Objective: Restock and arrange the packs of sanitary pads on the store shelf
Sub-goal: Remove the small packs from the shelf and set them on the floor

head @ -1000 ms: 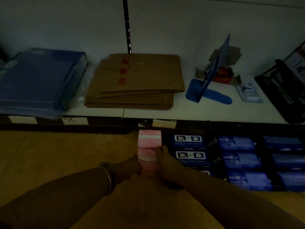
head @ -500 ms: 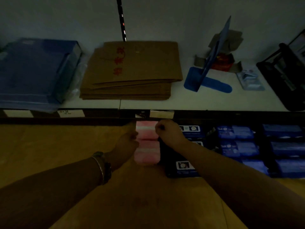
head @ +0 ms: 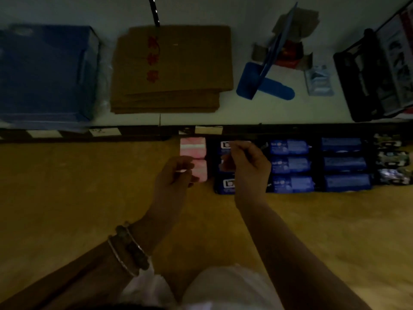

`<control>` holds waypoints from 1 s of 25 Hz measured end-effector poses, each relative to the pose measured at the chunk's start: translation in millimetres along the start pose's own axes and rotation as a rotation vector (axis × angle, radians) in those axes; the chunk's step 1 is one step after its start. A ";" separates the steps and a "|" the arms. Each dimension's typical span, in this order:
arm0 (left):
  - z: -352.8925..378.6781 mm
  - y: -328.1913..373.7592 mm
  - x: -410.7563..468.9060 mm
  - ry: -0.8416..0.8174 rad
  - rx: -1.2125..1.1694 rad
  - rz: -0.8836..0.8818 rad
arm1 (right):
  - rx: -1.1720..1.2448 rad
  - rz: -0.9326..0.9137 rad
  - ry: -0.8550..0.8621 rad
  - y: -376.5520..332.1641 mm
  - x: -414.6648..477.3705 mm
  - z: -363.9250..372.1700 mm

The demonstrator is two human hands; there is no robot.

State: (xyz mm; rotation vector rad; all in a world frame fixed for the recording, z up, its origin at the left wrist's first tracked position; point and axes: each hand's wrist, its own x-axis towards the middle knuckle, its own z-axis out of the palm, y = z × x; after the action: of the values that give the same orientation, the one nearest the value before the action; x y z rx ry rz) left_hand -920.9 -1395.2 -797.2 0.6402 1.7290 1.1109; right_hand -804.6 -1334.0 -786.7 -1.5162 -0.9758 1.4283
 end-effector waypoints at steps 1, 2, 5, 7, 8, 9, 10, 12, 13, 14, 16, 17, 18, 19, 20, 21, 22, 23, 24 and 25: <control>-3.7 17.0 -13.5 0.003 -0.008 0.000 | 0.020 0.031 0.019 -11.5 -17.1 -9.0; -7.9 32.5 -26.4 0.008 -0.003 0.003 | 0.038 0.052 0.036 -21.6 -32.9 -17.2; -21.1 93.8 -66.2 0.027 0.001 0.004 | 0.026 0.040 0.088 -73.8 -71.5 -35.2; -29.4 146.0 -97.6 0.044 -0.026 0.011 | 0.036 0.011 0.089 -131.3 -94.1 -38.7; -34.5 175.1 -112.9 0.056 -0.046 0.016 | 0.039 -0.007 0.079 -164.2 -105.0 -38.7; -40.2 205.4 -128.0 0.072 -0.062 0.021 | 0.038 -0.027 0.066 -198.5 -116.6 -38.2; -45.0 231.8 -142.3 0.075 -0.076 0.026 | 0.034 -0.052 0.052 -228.7 -127.9 -37.7; -54.9 283.7 -175.8 0.049 -0.086 0.041 | -0.034 -0.123 0.007 -284.3 -153.8 -37.5; -61.0 308.9 -194.0 0.029 -0.084 0.067 | -0.079 -0.154 -0.023 -311.2 -168.6 -37.7; -66.7 333.4 -209.5 0.011 -0.085 0.093 | -0.098 -0.176 -0.046 -336.5 -182.0 -38.4; -79.5 373.8 -234.6 -0.022 -0.118 0.139 | -0.073 -0.204 -0.076 -377.8 -208.4 -40.3; -85.2 390.8 -243.9 -0.038 -0.132 0.169 | -0.062 -0.219 -0.068 -394.4 -219.3 -40.9; -89.7 406.1 -252.2 -0.048 -0.133 0.198 | -0.053 -0.231 -0.050 -408.1 -228.5 -40.1; -93.3 422.1 -257.9 -0.048 -0.132 0.226 | -0.043 -0.244 -0.031 -421.5 -234.1 -38.1; -98.5 442.2 -264.1 -0.049 -0.132 0.257 | -0.030 -0.262 -0.020 -440.3 -240.1 -35.0; -104.1 461.5 -269.3 -0.058 -0.129 0.293 | -0.010 -0.285 -0.015 -459.4 -245.2 -31.3; -109.5 480.9 -273.4 -0.070 -0.132 0.333 | 0.010 -0.319 -0.012 -479.9 -248.6 -26.8; -116.1 499.1 -275.4 -0.078 -0.142 0.375 | 0.025 -0.359 -0.011 -500.3 -251.0 -21.9; -123.8 516.7 -277.0 -0.086 -0.158 0.404 | 0.034 -0.393 -0.012 -520.1 -253.5 -16.5; -132.2 533.5 -278.5 -0.091 -0.177 0.433 | 0.048 -0.428 -0.012 -539.2 -257.2 -11.0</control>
State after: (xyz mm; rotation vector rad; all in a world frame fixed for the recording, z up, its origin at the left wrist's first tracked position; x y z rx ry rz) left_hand -958.8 -1430.2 -183.1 0.9649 1.4290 1.4880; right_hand -810.1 -1375.9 -190.7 -1.1754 -1.1806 1.1449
